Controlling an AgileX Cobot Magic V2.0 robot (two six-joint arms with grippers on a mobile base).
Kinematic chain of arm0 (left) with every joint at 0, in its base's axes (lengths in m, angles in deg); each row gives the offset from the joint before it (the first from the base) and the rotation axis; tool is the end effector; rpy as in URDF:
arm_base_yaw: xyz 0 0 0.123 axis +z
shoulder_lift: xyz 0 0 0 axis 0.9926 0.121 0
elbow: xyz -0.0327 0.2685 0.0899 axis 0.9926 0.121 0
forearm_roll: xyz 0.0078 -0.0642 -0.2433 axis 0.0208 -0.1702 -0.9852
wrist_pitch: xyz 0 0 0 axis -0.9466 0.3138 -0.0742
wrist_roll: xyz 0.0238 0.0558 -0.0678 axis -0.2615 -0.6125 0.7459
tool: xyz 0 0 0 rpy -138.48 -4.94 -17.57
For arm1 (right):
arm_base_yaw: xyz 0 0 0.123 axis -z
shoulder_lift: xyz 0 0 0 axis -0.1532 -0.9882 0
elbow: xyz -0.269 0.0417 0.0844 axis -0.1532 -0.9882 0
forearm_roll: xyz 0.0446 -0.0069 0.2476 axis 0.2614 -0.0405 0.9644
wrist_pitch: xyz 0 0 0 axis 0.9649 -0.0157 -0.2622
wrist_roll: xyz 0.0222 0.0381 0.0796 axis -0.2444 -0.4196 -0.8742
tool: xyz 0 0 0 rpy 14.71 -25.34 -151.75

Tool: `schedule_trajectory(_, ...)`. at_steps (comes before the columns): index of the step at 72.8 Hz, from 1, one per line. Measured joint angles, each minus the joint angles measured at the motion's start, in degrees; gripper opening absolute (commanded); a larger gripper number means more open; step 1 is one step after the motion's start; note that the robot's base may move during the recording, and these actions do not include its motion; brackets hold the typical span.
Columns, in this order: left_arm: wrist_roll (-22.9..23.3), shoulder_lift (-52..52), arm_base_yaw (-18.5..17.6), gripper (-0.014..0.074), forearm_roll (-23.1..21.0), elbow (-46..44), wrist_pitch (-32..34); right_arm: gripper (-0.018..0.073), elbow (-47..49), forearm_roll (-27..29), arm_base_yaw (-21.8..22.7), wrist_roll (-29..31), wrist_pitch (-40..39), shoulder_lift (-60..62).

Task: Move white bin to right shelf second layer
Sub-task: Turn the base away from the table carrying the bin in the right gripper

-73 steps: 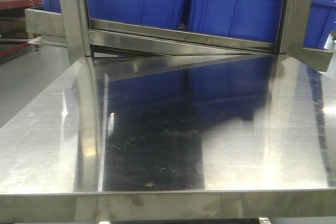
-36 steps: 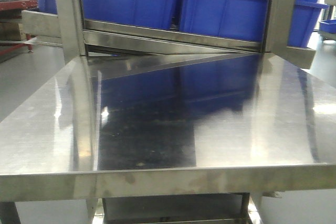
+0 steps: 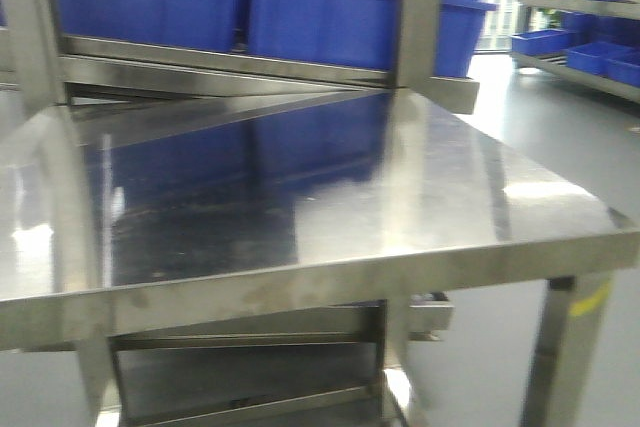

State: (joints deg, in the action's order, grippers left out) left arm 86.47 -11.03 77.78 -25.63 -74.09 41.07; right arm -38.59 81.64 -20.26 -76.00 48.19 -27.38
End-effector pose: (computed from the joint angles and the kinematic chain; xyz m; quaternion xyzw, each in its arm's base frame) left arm 0.0557 -0.0051 0.1961 0.0497 0.7323 -0.0164 0.6790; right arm 0.1280 0.0254 0.3632 0.0216 0.7788 0.1384 0.6114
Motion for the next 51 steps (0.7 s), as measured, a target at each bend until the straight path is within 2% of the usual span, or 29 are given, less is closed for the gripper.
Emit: schedule_trajectory(51, 0.00, 0.00, 0.00, 0.0085, 0.00, 0.00, 0.00, 0.0055, 0.00, 0.00, 0.00, 0.00, 0.00, 0.00)
